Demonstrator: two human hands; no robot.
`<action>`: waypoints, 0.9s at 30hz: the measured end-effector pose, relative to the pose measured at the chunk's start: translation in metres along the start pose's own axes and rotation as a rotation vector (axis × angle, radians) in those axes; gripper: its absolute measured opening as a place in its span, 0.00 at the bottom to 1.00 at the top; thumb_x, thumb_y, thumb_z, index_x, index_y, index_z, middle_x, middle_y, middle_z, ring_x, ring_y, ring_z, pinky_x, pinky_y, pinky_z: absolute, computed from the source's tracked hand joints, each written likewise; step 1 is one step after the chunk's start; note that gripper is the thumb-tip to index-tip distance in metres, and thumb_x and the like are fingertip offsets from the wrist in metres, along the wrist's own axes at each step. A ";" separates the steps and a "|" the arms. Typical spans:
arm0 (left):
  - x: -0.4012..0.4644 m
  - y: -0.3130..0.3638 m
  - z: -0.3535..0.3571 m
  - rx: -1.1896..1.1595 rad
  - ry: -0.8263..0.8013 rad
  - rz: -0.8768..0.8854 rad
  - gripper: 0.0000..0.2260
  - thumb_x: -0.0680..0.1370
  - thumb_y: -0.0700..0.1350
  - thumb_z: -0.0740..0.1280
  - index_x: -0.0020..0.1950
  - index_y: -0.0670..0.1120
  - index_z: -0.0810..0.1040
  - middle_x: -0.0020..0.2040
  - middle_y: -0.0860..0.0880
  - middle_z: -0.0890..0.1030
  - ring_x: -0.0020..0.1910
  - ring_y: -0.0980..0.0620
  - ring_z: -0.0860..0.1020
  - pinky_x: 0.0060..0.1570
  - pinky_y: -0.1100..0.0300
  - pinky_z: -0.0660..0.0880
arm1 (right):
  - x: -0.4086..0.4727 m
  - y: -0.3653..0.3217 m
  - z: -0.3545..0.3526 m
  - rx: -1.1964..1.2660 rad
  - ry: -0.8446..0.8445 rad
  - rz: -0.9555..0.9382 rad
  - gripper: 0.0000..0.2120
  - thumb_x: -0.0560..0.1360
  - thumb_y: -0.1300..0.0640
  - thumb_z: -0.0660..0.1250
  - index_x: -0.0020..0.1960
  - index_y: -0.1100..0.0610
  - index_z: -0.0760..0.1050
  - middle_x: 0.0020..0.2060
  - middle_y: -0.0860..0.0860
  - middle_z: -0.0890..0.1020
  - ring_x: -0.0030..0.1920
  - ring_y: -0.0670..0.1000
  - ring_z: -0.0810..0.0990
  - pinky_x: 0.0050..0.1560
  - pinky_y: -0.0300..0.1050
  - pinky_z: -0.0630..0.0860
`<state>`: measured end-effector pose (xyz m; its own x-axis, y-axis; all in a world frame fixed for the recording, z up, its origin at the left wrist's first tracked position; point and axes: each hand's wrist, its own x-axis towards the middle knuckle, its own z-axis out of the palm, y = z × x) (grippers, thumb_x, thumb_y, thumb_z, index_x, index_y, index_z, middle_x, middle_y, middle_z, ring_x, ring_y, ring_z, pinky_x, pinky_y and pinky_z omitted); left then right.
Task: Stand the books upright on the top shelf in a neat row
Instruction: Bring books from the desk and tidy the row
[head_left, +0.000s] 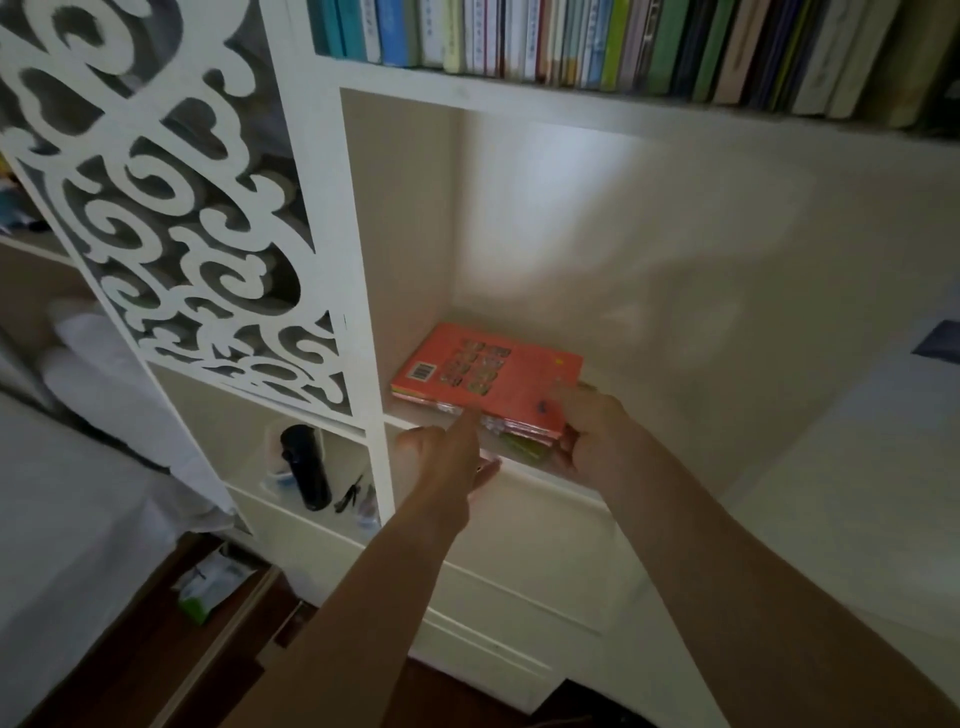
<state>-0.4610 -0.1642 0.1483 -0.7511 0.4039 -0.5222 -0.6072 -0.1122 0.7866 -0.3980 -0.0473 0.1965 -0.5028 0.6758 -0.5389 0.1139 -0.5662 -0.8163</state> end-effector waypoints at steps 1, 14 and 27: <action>-0.001 0.003 0.000 -0.019 -0.004 -0.009 0.28 0.80 0.50 0.72 0.75 0.42 0.66 0.60 0.39 0.76 0.53 0.44 0.79 0.49 0.52 0.84 | 0.002 0.002 0.003 0.020 0.006 -0.007 0.17 0.74 0.74 0.64 0.60 0.61 0.78 0.49 0.65 0.85 0.39 0.61 0.86 0.42 0.67 0.83; -0.044 0.014 -0.017 0.117 -0.016 0.230 0.27 0.73 0.59 0.76 0.66 0.45 0.77 0.59 0.43 0.84 0.52 0.45 0.84 0.51 0.53 0.82 | -0.046 0.012 -0.015 -0.016 -0.028 -0.087 0.14 0.72 0.67 0.75 0.56 0.64 0.79 0.47 0.62 0.86 0.38 0.56 0.85 0.27 0.45 0.81; -0.137 -0.120 -0.046 0.519 -0.576 0.272 0.23 0.74 0.36 0.77 0.68 0.47 0.77 0.58 0.48 0.87 0.57 0.45 0.85 0.49 0.55 0.84 | -0.124 0.098 -0.257 -0.327 -0.311 -0.098 0.22 0.73 0.55 0.74 0.66 0.53 0.78 0.57 0.55 0.86 0.54 0.57 0.86 0.56 0.55 0.83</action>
<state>-0.2973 -0.2477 0.1104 -0.5183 0.8417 -0.1510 -0.1197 0.1034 0.9874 -0.1046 -0.0652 0.1300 -0.7523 0.5169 -0.4085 0.2923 -0.2938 -0.9101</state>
